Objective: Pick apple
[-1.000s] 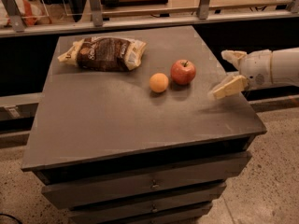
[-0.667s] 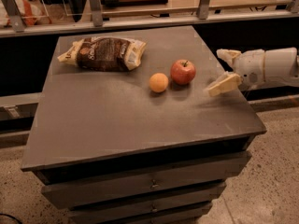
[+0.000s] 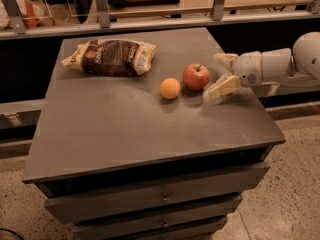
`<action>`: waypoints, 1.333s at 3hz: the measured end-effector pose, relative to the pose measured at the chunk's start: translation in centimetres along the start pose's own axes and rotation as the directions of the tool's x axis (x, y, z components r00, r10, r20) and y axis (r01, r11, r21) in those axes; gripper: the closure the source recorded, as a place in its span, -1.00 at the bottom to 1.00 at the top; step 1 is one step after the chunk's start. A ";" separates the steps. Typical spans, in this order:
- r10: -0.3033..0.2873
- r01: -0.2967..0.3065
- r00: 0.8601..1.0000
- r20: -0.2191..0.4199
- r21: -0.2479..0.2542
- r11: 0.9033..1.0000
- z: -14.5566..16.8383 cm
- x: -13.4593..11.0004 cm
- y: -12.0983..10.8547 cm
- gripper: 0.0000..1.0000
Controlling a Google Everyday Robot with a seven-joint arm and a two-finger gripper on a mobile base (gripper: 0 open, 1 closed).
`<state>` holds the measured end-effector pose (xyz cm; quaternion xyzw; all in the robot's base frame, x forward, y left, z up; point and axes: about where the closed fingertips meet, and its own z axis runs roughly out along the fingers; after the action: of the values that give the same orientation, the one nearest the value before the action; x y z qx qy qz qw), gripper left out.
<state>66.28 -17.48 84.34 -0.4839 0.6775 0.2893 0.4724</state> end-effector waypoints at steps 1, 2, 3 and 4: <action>-0.003 0.004 1.000 0.026 -0.039 0.999 1.5 -0.6 -0.4 -1.00; -0.006 0.009 0.999 0.044 -0.060 0.998 2.0 -1.1 -0.2 -1.00; -0.003 0.007 0.999 0.052 -0.074 0.997 2.3 -1.2 0.3 -1.00; 0.004 0.002 0.998 0.063 -0.093 0.996 2.9 -1.2 1.0 -1.00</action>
Offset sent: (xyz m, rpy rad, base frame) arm 0.0082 0.0213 0.0076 0.0610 -0.0051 0.0772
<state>66.50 -14.16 84.26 -0.4956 0.6483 0.3357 0.4705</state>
